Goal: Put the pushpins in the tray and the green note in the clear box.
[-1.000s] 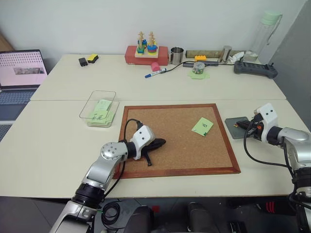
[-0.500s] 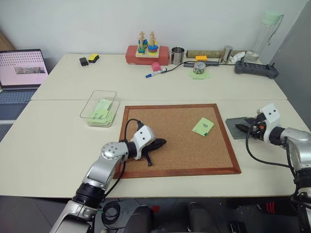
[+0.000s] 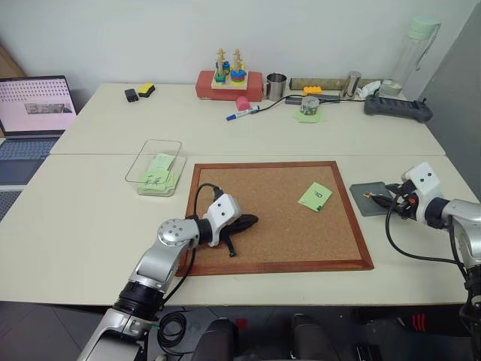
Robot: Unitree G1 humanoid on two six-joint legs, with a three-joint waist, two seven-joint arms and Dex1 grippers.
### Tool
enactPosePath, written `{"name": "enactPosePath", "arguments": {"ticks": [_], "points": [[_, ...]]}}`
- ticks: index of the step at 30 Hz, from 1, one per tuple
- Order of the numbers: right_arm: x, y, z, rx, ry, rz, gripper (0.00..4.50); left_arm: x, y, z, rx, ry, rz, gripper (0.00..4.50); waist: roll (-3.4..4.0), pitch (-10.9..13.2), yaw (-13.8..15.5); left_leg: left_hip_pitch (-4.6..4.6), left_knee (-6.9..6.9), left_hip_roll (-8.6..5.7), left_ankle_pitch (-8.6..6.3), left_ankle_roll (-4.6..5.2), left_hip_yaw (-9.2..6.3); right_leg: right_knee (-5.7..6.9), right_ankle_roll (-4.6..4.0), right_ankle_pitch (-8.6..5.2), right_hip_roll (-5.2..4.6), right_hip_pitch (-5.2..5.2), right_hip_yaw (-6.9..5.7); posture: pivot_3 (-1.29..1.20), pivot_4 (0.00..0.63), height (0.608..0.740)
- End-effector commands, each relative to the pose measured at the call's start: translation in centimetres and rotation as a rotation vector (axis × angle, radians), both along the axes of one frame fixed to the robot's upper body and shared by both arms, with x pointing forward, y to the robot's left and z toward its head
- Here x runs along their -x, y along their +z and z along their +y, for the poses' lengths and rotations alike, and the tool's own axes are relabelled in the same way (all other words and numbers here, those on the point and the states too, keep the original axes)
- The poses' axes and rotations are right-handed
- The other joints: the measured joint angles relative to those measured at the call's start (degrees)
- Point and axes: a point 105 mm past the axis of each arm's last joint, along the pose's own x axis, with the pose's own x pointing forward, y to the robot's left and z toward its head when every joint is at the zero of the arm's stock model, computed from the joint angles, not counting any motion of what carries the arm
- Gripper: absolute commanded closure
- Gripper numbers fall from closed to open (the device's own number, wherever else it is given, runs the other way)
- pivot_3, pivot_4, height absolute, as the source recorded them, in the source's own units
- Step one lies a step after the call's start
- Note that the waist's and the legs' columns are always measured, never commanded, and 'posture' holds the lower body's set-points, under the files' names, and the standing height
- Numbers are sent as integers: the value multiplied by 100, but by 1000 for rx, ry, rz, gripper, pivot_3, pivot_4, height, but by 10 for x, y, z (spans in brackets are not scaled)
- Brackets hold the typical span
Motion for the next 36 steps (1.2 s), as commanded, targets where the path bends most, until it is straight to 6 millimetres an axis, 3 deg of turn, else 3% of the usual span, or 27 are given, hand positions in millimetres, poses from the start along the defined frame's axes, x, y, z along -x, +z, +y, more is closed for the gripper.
{"name": "enactPosePath", "arguments": {"ticks": [1, 20, 28, 31, 36], "points": [[0, 3, 2, 16, 19, -24, 2003, 4, -12, -1, -28, -7, 35, 4500, 0, 0, 1, 0, 0, 0, 0, 0, 0, 0, 0, 0, 0, 0, 0, 0, 150, 740], [6, -7, 8, 41, 59, 2, 2003, 4, -12, -1, -31, -9, 34, 4500, 0, 0, 2, 1, 0, 0, 0, 0, -2, 0, 0, 0, 0, 2, 1, 0, 150, 740], [2, 28, 15, -67, 101, -80, 2003, 4, -12, 0, -32, -3, 32, 4500, 0, 0, 4, 1, 0, 0, 0, 0, -3, 0, 0, 0, 0, 1, 1, 0, 150, 740], [6, 41, 24, -108, 154, -80, 2003, 4, -11, 1, -32, -1, 31, 4500, 0, 0, 5, 1, 0, 0, 0, 0, -5, 0, 0, 0, 0, 1, 1, 0, 150, 740], [19, 43, 69, -145, 334, -34, 2003, 3, -10, 0, -31, -5, 28, 4500, 0, 0, 8, 0, 0, 2, 0, 0, -17, 0, 1, -1, 0, 1, -2, 0, 150, 740]]}}
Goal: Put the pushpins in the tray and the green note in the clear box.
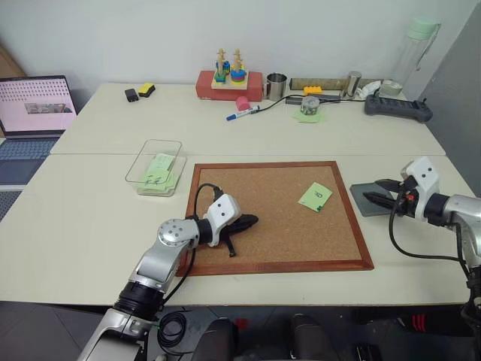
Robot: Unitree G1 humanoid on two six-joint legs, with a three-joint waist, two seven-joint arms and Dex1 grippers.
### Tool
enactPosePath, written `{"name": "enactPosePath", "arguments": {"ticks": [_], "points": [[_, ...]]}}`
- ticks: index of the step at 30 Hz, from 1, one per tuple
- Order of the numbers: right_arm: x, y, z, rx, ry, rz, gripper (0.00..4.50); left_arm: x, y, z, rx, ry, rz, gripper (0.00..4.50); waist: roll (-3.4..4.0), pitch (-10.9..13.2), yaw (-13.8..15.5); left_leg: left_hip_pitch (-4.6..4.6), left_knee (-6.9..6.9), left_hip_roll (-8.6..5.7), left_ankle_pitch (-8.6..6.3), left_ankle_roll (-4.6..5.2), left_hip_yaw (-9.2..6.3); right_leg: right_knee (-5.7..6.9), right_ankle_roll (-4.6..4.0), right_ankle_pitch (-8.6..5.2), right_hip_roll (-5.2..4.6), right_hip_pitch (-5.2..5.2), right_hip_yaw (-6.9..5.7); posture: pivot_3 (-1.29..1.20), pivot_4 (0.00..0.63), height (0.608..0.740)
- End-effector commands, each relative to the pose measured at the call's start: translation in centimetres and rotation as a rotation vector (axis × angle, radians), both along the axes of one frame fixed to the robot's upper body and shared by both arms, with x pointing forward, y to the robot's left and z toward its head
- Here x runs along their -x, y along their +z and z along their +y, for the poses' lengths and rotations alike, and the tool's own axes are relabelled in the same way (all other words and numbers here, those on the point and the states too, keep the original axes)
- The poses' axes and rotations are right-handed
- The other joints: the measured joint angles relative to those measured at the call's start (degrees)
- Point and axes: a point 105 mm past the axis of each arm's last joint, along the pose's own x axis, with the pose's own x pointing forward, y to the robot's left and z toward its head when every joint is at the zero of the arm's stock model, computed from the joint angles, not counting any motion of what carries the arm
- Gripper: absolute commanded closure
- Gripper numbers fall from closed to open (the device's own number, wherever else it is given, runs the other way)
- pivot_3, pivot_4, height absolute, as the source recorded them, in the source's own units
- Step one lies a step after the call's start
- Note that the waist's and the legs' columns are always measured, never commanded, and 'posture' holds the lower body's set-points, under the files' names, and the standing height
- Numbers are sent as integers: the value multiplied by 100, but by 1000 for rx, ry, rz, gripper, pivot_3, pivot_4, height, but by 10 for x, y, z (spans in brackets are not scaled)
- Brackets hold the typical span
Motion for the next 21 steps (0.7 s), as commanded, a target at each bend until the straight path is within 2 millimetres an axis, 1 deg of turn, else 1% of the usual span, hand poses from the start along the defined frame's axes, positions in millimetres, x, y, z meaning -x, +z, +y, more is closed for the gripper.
{"name": "enactPosePath", "arguments": {"ticks": [1, 4, 12, 17, 21], "points": [[10, 8, 37, -11, 146, -18, 2003, 3, -9, -1, -31, -6, 32, 4500, 0, 0, 1, 0, 0, 0, 0, 0, -2, 0, 1, -1, 0, 0, 0, 0, 150, 740], [11, -1, 55, -4, 187, -22, 2003, 3, -9, 0, -32, -6, 31, 4500, -1, 0, 1, -1, 1, -1, 0, 0, -4, -2, 6, -4, 0, 1, -1, 0, 150, 740], [9, -22, 82, -45, 247, -3, 2003, 4, -9, 0, -34, -8, 34, 4500, -1, 0, 0, 0, 0, 0, 0, 0, -5, -1, 1, 0, 0, -1, -1, 0, 150, 740], [8, -31, 88, -50, 258, 11, 2003, 4, -9, 0, -35, -8, 34, 4500, -1, 0, -1, -1, 0, -1, 0, 0, -4, -1, 1, 0, 0, -2, 0, 0, 150, 740], [5, -37, 87, -53, 251, 18, 2003, 5, -9, 0, -35, -8, 35, 4500, -1, 0, -1, 0, -1, 0, 0, 0, -6, 0, 0, 0, 0, -2, -3, 0, 150, 740]]}}
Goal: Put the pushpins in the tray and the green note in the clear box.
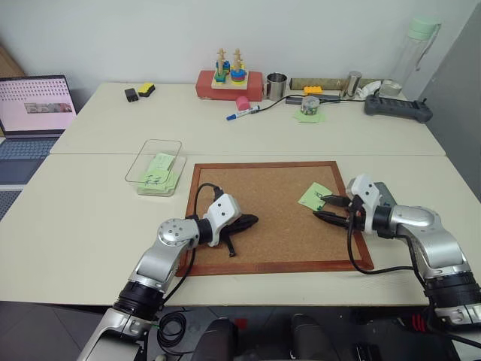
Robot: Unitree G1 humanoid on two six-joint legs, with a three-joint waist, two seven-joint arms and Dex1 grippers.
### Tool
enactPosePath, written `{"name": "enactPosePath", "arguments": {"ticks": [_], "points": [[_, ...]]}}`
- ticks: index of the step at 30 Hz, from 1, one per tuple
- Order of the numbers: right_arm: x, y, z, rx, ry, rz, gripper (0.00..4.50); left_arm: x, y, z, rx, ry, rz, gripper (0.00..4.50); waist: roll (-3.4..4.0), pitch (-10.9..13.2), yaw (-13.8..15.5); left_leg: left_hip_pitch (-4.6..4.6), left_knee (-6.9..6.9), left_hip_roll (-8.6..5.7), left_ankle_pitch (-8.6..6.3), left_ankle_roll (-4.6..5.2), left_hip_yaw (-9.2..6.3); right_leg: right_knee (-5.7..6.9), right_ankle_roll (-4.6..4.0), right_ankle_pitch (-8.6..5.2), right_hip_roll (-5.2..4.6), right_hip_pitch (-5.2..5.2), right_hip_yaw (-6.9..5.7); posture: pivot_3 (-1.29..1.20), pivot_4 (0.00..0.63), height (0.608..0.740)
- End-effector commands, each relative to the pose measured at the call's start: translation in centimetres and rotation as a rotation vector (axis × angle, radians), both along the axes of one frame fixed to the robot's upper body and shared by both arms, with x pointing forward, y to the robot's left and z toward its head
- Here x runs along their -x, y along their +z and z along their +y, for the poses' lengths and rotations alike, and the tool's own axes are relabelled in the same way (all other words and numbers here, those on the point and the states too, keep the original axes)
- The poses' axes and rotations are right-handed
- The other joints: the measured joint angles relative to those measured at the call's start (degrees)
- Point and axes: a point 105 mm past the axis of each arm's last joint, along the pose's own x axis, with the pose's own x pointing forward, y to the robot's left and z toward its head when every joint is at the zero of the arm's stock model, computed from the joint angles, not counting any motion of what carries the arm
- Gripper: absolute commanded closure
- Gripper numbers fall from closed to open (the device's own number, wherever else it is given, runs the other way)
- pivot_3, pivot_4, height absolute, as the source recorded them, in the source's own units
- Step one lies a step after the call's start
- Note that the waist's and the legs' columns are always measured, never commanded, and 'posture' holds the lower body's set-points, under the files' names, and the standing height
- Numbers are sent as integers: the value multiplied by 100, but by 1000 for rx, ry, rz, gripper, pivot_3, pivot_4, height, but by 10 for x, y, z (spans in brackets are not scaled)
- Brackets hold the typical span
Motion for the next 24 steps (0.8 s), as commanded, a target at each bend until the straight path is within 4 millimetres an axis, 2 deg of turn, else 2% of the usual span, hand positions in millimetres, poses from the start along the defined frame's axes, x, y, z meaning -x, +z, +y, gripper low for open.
{"name": "enactPosePath", "arguments": {"ticks": [1, 2, 5, 10, 15, 20, 24], "points": [[-5, 7, 0, -2, 3, -43, 2003, 4, -9, 0, -31, -8, 28, 4500, 0, 0, -2, 0, 0, 0, 0, 0, 0, 0, 0, 0, 0, 0, 0, 0, 150, 740], [-5, 6, 0, -4, 2, -42, 2003, 4, -9, 0, -31, -8, 29, 4500, 0, 0, -2, -1, 0, -1, 0, 0, 0, 0, 0, 0, 0, 0, 1, 0, 150, 740], [-6, 5, -1, -15, -4, -35, 2467, 4, -9, 0, -32, -7, 29, 4500, 0, 0, -1, -1, 0, -1, 0, 0, 1, -1, 0, 0, 0, 0, 1, 0, 150, 740], [-6, 4, -1, -30, -7, -28, 3584, 5, -9, 1, -33, -6, 31, 4500, 0, 0, -2, 0, 0, -1, 0, 0, 0, 0, 0, 0, 0, 0, 1, 0, 150, 740], [-4, 5, -2, -44, -7, -25, 4408, 6, -10, 1, -35, -8, 32, 4500, 0, 0, -2, -1, 0, 0, 0, 0, -1, 0, 0, 0, 0, 0, 0, 0, 150, 740], [-4, 7, -2, -53, -4, -28, 4493, 6, -10, 1, -35, -9, 33, 4500, 0, 0, -1, 0, -1, 0, 0, 0, -1, 0, 0, 0, 0, 0, 0, 0, 150, 740], [-5, 16, 0, -84, -3, -42, 4493, 6, -10, 1, -36, -8, 33, 4500, 0, 0, -1, -1, -1, 0, 0, 0, -1, 0, 0, 0, 0, 0, 0, 0, 150, 740]]}}
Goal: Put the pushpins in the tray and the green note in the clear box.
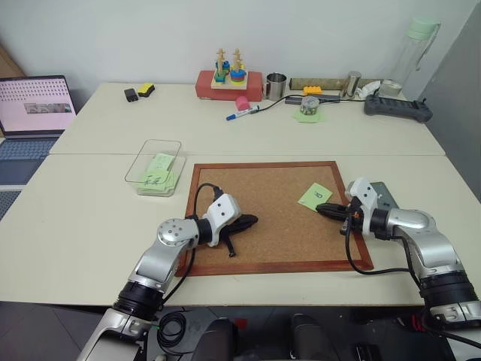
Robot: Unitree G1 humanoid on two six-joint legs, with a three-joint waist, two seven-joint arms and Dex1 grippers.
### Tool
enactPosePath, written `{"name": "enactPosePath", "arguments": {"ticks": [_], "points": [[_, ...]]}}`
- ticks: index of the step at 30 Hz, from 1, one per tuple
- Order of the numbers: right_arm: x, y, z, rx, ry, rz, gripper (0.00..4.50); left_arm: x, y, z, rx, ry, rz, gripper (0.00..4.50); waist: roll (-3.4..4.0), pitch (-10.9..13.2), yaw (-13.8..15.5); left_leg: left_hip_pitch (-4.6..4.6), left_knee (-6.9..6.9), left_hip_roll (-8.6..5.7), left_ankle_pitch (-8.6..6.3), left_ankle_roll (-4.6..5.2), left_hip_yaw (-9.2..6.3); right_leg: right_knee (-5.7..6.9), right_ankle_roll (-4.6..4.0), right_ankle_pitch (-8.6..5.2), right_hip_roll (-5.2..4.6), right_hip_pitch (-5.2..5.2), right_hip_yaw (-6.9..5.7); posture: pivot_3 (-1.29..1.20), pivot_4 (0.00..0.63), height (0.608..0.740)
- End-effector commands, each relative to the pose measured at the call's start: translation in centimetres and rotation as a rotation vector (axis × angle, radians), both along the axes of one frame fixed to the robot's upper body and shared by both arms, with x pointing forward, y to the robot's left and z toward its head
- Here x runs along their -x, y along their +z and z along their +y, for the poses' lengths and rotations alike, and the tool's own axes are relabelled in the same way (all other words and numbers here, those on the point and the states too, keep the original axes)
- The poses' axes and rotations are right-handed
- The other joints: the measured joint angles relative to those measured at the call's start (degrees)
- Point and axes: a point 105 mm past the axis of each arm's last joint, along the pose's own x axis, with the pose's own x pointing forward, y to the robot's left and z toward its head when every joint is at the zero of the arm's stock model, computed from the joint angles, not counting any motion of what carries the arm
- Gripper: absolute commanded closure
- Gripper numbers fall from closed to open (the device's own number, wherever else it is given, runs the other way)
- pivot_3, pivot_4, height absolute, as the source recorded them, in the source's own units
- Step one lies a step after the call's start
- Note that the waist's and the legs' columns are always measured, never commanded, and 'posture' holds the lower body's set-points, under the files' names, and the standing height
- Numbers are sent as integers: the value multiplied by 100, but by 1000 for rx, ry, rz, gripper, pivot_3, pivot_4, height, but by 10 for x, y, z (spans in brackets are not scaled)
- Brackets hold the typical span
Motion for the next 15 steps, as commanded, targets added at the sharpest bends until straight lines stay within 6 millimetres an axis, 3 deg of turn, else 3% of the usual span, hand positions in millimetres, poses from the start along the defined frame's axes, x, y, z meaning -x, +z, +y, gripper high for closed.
{"name": "enactPosePath", "arguments": {"ticks": [1, 7, 15], "points": [[-2, 26, 3, -67, 15, -64, 4493, 5, -10, 1, -36, -8, 33, 4500, 0, 0, 0, 0, 0, 0, 0, 0, 0, 0, 0, 0, 0, 0, 0, 0, 150, 740], [-2, 44, 5, -159, 1, -57, 4493, 5, -11, 2, -39, -7, 35, 4500, 0, 0, 1, 0, 0, 0, 0, 0, 0, 0, 0, 0, 0, 0, 0, 0, 150, 740], [-2, 50, 4, -194, -17, -46, 4493, 6, -12, 1, -40, -10, 36, 4500, 0, 0, 1, -1, 0, 0, 0, 0, -1, 0, 0, 0, 0, -1, 0, 0, 150, 740]]}}
